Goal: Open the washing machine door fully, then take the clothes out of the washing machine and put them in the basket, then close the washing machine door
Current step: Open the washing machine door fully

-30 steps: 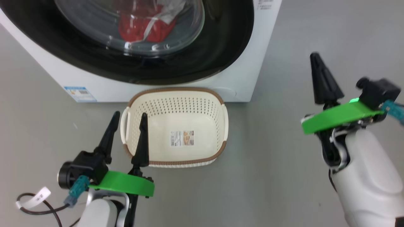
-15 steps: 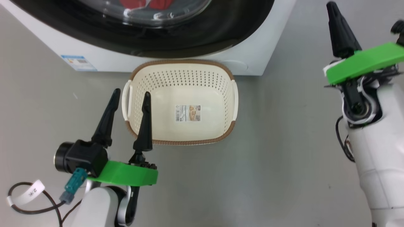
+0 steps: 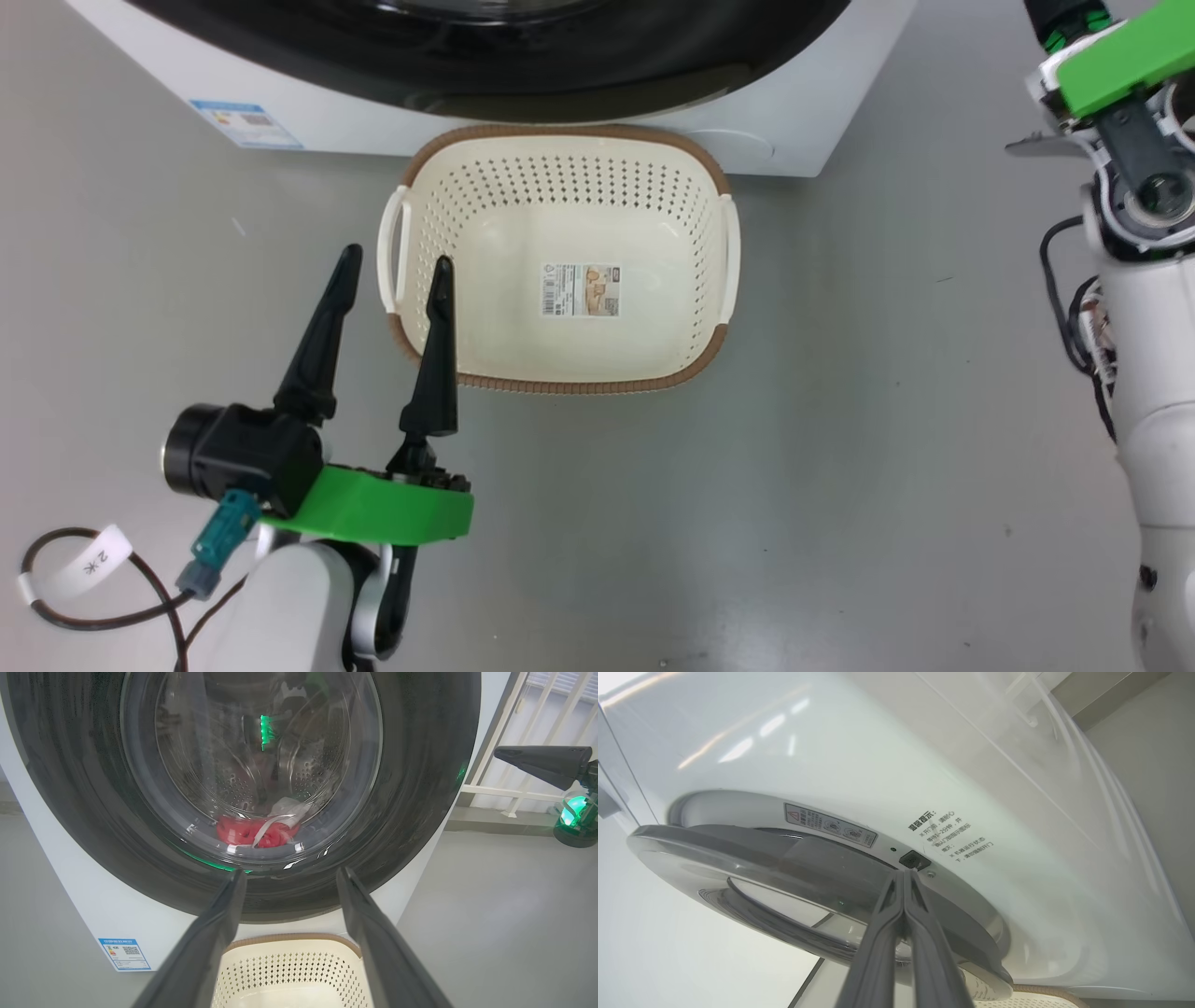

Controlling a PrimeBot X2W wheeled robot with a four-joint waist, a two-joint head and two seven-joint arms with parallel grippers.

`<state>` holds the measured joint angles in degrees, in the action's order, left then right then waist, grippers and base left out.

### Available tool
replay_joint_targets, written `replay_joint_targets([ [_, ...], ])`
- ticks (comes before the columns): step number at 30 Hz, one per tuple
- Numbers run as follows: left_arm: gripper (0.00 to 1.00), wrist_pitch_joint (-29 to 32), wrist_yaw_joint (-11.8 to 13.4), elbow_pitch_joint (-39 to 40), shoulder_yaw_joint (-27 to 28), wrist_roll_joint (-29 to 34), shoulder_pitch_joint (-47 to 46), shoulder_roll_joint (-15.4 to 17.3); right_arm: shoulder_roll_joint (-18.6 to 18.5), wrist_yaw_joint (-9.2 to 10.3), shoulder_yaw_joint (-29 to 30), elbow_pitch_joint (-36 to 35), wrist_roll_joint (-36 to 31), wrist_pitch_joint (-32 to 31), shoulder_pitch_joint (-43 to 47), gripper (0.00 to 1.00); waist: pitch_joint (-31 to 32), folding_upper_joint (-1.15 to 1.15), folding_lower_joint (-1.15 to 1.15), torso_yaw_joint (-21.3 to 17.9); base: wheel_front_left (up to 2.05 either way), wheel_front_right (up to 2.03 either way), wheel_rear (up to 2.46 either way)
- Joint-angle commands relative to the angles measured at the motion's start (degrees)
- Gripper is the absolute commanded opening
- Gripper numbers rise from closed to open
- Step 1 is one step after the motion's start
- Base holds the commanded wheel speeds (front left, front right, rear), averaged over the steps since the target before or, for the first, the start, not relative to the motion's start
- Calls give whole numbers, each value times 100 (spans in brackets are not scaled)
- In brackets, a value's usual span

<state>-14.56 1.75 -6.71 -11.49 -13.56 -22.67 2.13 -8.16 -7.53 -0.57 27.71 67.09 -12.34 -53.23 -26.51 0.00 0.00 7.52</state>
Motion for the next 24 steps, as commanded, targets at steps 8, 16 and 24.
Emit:
replay_joint_targets([
  [8,100,-44,42,126,69,75,-151,75,-51,4,92,248,676,-753,-595,0,-178,0,0,177,0,0,0],
  [16,100,-44,59,144,29,48,-180,75,-71,4,152,455,928,-1060,-923,0,-301,0,0,260,0,0,0],
  [24,100,-44,57,127,-89,25,-249,75,-99,4,51,521,915,-1108,-1236,0,-390,0,0,382,0,0,0],
])
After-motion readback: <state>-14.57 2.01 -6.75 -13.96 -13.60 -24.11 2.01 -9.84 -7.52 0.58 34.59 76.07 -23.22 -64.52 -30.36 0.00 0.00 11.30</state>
